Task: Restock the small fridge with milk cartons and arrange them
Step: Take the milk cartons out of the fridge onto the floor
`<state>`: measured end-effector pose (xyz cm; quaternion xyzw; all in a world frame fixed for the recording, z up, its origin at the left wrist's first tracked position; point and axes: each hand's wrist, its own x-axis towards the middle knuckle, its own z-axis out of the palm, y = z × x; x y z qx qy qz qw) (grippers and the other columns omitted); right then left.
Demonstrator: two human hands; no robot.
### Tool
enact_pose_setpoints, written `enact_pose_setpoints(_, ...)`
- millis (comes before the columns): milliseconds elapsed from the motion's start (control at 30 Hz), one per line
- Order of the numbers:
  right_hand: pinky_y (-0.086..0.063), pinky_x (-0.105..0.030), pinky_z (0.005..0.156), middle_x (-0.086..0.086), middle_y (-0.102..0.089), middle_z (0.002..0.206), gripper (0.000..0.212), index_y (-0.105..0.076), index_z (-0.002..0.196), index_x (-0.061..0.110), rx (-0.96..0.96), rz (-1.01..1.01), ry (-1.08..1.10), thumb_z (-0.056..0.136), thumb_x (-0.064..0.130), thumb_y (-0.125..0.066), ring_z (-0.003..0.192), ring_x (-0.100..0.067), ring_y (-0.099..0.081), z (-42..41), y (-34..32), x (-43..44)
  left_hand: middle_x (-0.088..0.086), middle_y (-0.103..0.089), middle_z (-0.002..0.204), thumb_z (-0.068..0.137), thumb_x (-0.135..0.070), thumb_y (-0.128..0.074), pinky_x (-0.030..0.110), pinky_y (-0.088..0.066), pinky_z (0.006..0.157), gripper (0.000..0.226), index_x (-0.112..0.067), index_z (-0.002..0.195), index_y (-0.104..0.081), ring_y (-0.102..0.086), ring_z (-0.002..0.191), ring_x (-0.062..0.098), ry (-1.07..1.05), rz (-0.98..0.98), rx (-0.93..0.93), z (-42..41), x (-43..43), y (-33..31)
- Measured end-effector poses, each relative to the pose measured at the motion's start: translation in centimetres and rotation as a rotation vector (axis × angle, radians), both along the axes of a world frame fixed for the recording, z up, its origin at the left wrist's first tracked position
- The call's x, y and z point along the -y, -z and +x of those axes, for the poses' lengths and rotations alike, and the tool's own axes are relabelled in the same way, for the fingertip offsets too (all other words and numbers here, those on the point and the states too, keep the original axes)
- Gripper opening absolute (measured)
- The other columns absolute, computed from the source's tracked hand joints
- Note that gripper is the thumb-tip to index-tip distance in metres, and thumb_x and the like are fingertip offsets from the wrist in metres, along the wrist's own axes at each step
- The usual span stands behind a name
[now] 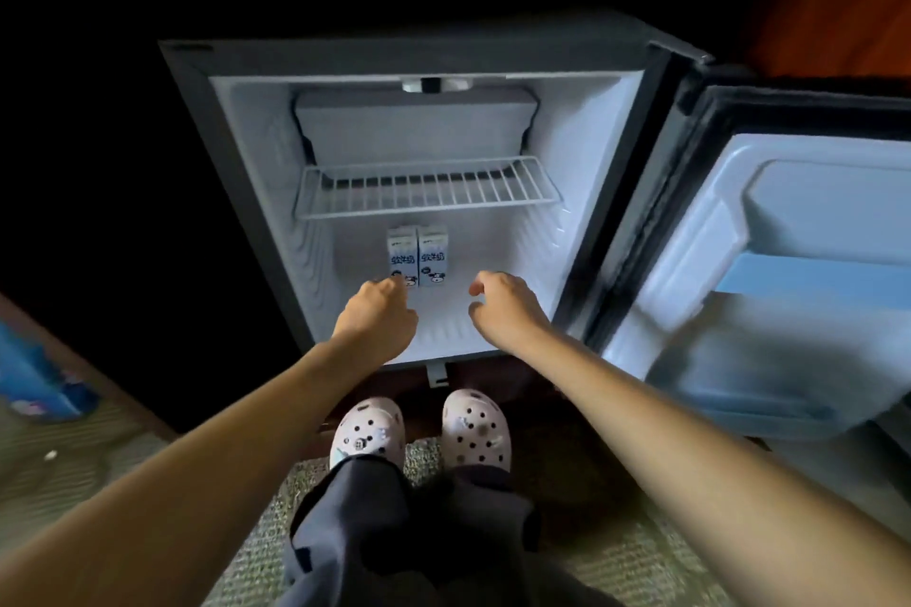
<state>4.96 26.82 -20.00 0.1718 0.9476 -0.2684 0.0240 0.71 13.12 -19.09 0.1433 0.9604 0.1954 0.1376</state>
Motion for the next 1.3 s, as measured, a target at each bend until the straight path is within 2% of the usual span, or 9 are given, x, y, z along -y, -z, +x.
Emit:
enact_pose_setpoints(233, -0.039, -0.03, 0.1, -0.017, -0.041, 0.143, 0.049, -0.035, 0.137, -0.002, 0.107, 0.156, -0.192, 0.089, -0.003, -0.042, 0.13, -0.029, -0.041, -8.8, 6.0, -1.3, 0.013, -0.046, 0.13, 0.088, 0.0, -0.043, 0.036, -0.043, 0.085, 0.039, -0.002, 0.126, -0.039, -0.049, 0.116, 0.032, 0.05, -0.037, 0.048, -8.7, -1.4, 6.0)
enact_pose_setpoints(333, -0.027, -0.036, 0.113, -0.013, -0.011, 0.157, 0.067, -0.013, 0.148, 0.004, 0.125, 0.21, -0.257, 0.089, -0.003, -0.044, 0.144, -0.029, -0.015, -12.1, 7.5, -1.8, 0.015, -0.04, 0.135, 0.086, 0.004, -0.046, 0.038, -0.042, 0.095, 0.046, 0.0, 0.13, -0.035, -0.044, 0.122, 0.031, 0.042, -0.01, 0.017, -11.6, -2.6, 8.1)
enact_pose_setpoints(500, -0.026, -0.05, 0.113, -0.005, 0.007, 0.159, 0.071, 0.0, 0.15, 0.01, 0.114, 0.414, -0.241, 0.091, 0.003, -0.041, 0.148, -0.027, 0.001, -16.4, 9.1, -2.9, 0.012, -0.002, 0.158, 0.089, 0.003, -0.047, 0.037, -0.021, 0.118, 0.073, -0.003, 0.148, -0.004, -0.006, 0.147, 0.025, 0.136, -0.061, -0.106, -15.8, -4.4, 10.2)
enact_pose_setpoints(667, -0.03, -0.046, 0.111, -0.009, 0.011, 0.159, 0.072, 0.005, 0.149, 0.007, 0.09, 0.457, -0.28, 0.092, 0.0, -0.039, 0.147, -0.03, -0.003, -17.6, 11.5, -3.1, 0.014, 0.007, 0.158, 0.089, -0.004, -0.052, 0.04, -0.037, 0.107, 0.083, -0.002, 0.148, 0.006, -0.016, 0.144, 0.03, 0.259, -0.265, -0.254, -16.9, -4.1, 12.6)
enact_pose_setpoints(767, -0.04, -0.047, 0.105, -0.02, -0.007, 0.157, 0.069, -0.01, 0.147, -0.002, -0.098, 0.454, -0.263, 0.088, -0.003, -0.045, 0.142, -0.037, -0.02, -16.3, 13.0, -2.9, 0.018, -0.002, 0.156, 0.089, -0.007, -0.052, 0.036, -0.037, 0.106, 0.076, -0.002, 0.147, -0.003, -0.021, 0.141, 0.031, 0.271, -0.311, -0.365, -15.8, -4.1, 13.4)
enact_pose_setpoints(900, -0.06, -0.041, 0.067, -0.025, -0.059, 0.12, 0.062, -0.051, 0.122, -0.005, -0.422, 0.424, -0.166, 0.064, -0.007, -0.073, 0.1, -0.039, -0.063, -14.6, 15.3, -3.2, 0.013, -0.032, 0.142, 0.087, -0.007, -0.054, 0.036, -0.041, 0.096, 0.057, -0.008, 0.138, -0.03, -0.041, 0.123, 0.028, 0.164, -0.168, -0.47, -14.5, -4.0, 13.2)
enact_pose_setpoints(1000, -0.057, -0.041, 0.075, -0.021, -0.052, 0.125, 0.062, -0.042, 0.132, 0.002, -0.363, 0.306, -0.101, 0.076, -0.002, -0.067, 0.106, -0.038, -0.056, -14.8, 14.9, -3.0, 0.011, -0.035, 0.14, 0.084, -0.01, -0.061, 0.037, -0.041, 0.096, 0.066, -0.01, 0.14, -0.027, -0.039, 0.125, 0.028, 0.123, -0.093, -0.431, -15.2, -4.2, 12.9)
enact_pose_setpoints(1133, -0.05, -0.032, 0.072, -0.013, -0.06, 0.116, 0.035, -0.055, 0.12, 0.009, -0.245, 0.358, -0.241, 0.086, 0.003, -0.055, 0.097, -0.031, -0.063, -14.9, 14.8, -3.2, 0.01, -0.049, 0.133, 0.087, -0.01, -0.056, 0.036, -0.043, 0.093, 0.051, -0.013, 0.136, -0.038, -0.049, 0.121, 0.027, 0.257, -0.307, -0.257, -14.6, -4.7, 13.8)
enact_pose_setpoints(1300, -0.045, -0.033, 0.071, -0.011, -0.063, 0.106, 0.03, -0.059, 0.111, 0.011, -0.17, 0.34, -0.262, 0.081, 0.008, -0.059, 0.095, -0.032, -0.063, -12.3, 13.2, -2.7, 0.01, -0.052, 0.129, 0.09, -0.008, -0.052, 0.032, -0.045, 0.093, 0.048, -0.011, 0.134, -0.036, -0.052, 0.119, 0.025, 0.228, -0.419, -0.297, -12.0, -3.9, 13.6)
